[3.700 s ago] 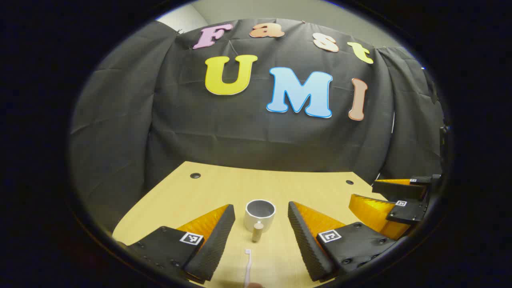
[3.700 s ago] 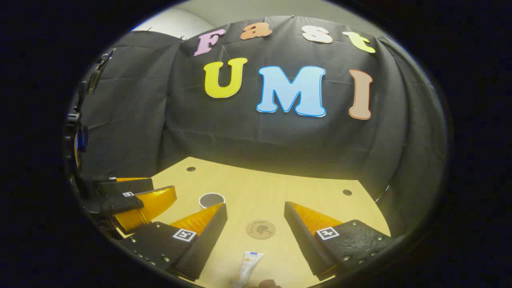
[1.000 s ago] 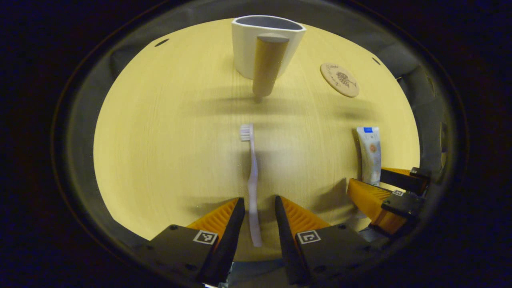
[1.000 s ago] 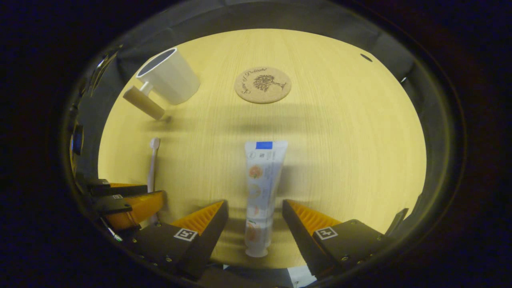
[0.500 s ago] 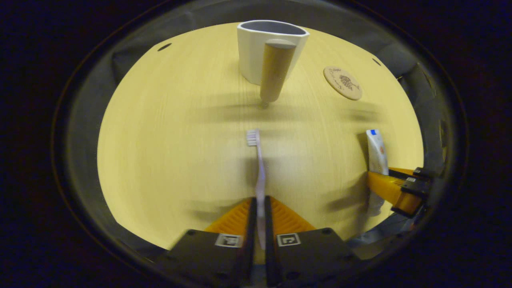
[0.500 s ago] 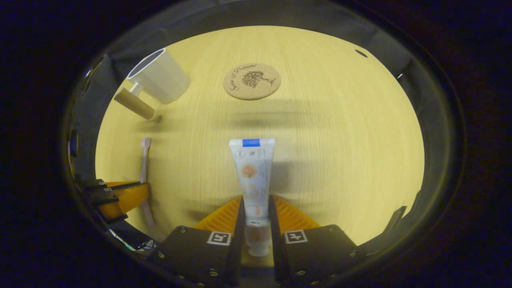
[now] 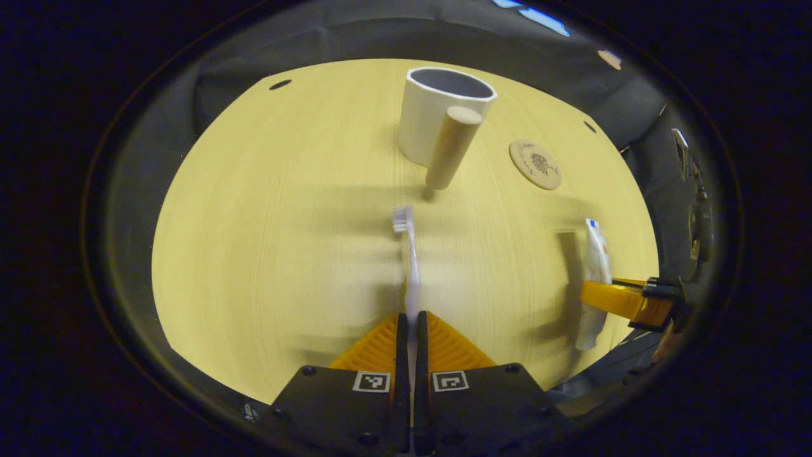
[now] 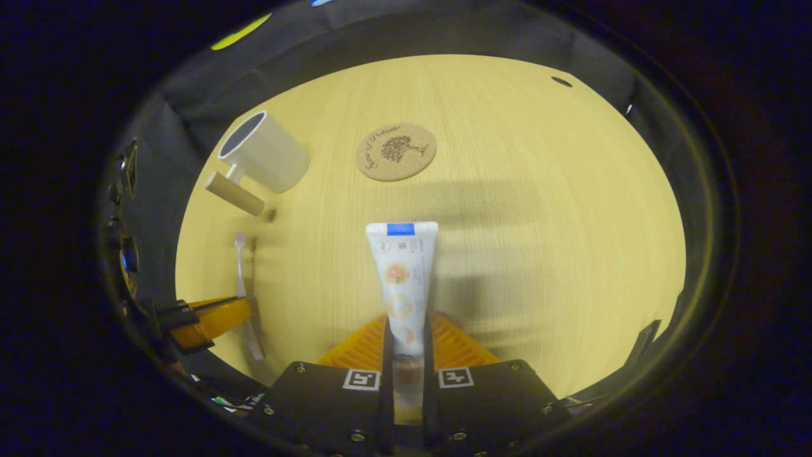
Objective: Put the toothbrush and toothpaste on the desktop into the cup, then pick up the cup and place it on the coaster on the desktop.
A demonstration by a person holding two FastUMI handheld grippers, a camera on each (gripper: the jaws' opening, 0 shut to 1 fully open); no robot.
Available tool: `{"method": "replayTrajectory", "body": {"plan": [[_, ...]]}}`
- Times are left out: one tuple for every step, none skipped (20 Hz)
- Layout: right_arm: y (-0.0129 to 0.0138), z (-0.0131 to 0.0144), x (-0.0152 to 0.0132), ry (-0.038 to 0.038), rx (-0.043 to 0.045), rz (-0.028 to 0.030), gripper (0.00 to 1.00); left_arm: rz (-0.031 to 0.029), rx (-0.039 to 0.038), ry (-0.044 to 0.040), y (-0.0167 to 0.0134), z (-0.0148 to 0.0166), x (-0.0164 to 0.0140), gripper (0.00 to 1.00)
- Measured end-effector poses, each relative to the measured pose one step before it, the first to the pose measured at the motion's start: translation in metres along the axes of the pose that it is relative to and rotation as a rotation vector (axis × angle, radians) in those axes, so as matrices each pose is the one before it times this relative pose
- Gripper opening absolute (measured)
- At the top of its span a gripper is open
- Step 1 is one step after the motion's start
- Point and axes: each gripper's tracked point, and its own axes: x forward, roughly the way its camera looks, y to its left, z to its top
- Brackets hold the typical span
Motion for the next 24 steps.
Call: {"method": "replayTrajectory", "body": {"plan": [[0.00289, 0.0041, -0.00553, -0.01795, -0.00574, 0.01299, 0.19, -0.00408, -0.00414, -0.02419, -0.00091, 0.00482, -0.00523, 0.1], [0.00346, 0.00714, -0.0051, -0.02358, -0.00305, 0.01044, 0.19, 0.00431, -0.00157, -0.03152, 0.00099, 0.00601, -0.00682, 0.1], [0.00331, 0.006, -0.00542, -0.0215, -0.00837, 0.01046, 0.19, -0.00007, -0.00509, -0.03644, 0.00015, 0.0083, -0.00479, 0.1], [0.00304, 0.00762, -0.00437, -0.02415, -0.01134, 0.00815, 0.19, -0.00328, -0.00465, -0.02472, -0.00033, 0.00779, -0.00635, 0.1], [0.00111, 0.00711, -0.00619, -0.02572, -0.01442, 0.00662, 0.19, -0.00962, -0.00638, -0.03583, 0.00016, 0.00724, -0.006, 0.1], [0.00384, 0.0096, -0.00542, -0.02894, -0.01727, 0.00851, 0.18, -0.00602, -0.00159, -0.0341, -0.00068, 0.00951, -0.00482, 0.1], [0.00428, 0.00841, -0.00135, -0.03086, -0.01602, 0.00953, 0.18, 0.00356, 0.00206, -0.04126, 0.00091, 0.01065, -0.00081, 0.1], [0.00394, 0.01026, -0.00139, -0.03283, -0.0144, 0.00797, 0.18, 0.00683, 0.00324, -0.03853, 0.00184, 0.01051, -0.00193, 0.1], [0.00167, 0.00701, -0.00126, -0.03312, -0.01334, 0.00788, 0.18, 0.00496, -0.00118, -0.04112, 0.00326, 0.0073, -0.00155, 0.1], [0.00268, 0.00978, -0.00215, -0.0326, -0.01388, 0.00851, 0.18, -0.00504, -0.00549, -0.03759, 0.00116, 0.01013, -0.0014, 0.1], [0.00456, 0.0098, -0.00011, -0.03202, -0.01195, 0.00689, 0.18, -0.00503, -0.00893, -0.03467, -0.00161, 0.00987, 0.00142, 0.1], [0.00378, 0.01052, -0.00168, -0.03392, -0.00897, 0.00876, 0.18, -0.00688, -0.00897, -0.03752, 0.0007, 0.00974, -0.00102, 0.1], [0.00383, 0.0082, 0.00015, -0.03121, -0.00943, 0.01071, 0.18, -0.00775, -0.00574, -0.03569, 0.002, 0.0103, -0.00005, 0.1], [0.00268, 0.00933, -0.00121, -0.02907, -0.00906, 0.00669, 0.18, -0.00328, -0.00366, -0.0332, 0.00172, 0.01088, 0.00027, 0.1], [0.00265, 0.01258, -0.00177, -0.04023, -0.00821, 0.00621, 0.18, -0.00555, -0.00519, -0.03975, 0.00126, 0.01353, 0.00156, 0.1], [0.00398, 0.00805, -0.00117, -0.02685, -0.00506, 0.00845, 0.18, -0.00691, -0.0046, -0.02192, -0.00101, 0.00629, -0.00064, 0.1], [0.00324, 0.00927, -0.00138, -0.02957, -0.00105, 0.00674, 0.18, -0.00533, -0.00454, -0.02214, 0.00011, 0.00905, 0.00071, 0.1], [0.00349, 0.009, -0.0003, -0.03014, -0.00165, 0.00858, 0.18, -0.00921, -0.00372, -0.0293, -0.00053, 0.01216, 0.00239, 0.1], [0.0017, 0.0092, -0.00087, -0.02834, -0.00408, 0.00509, 0.18, -0.0125, 0.00167, -0.03769, -0.00034, 0.0122, 0.00369, 0.1], [-0.00037, 0.00791, -0.0002, -0.02862, -0.00592, -0.00512, 0.18, -0.00612, 0.00791, -0.03473, 0.00097, 0.011, 0.00182, 0.1], [-0.00038, 0.00791, -0.00042, -0.02497, -0.00923, -0.00793, 0.18, -0.00446, 0.00948, -0.03732, 0.00153, 0.01332, 0.00358, 0.1], [-0.00127, 0.00682, 0.00029, -0.02476, -0.00953, -0.01209, 0.18, -0.01295, 0.00314, -0.03804, -0.00179, 0.01514, 0.00497, 0.1], [-0.00162, 0.00691, -0.00031, -0.02131, -0.00758, -0.00997, 0.18, -0.01407, -0.00148, -0.03197, -0.00292, 0.01214, 0.00431, 0.1], [-0.00025, 0.00499, 0.00033, -0.0174, -0.00518, -0.00578, 0.18, -0.01145, -0.00388, -0.02785, 0.0008, 0.00994, 0.00476, 0.1]]}}
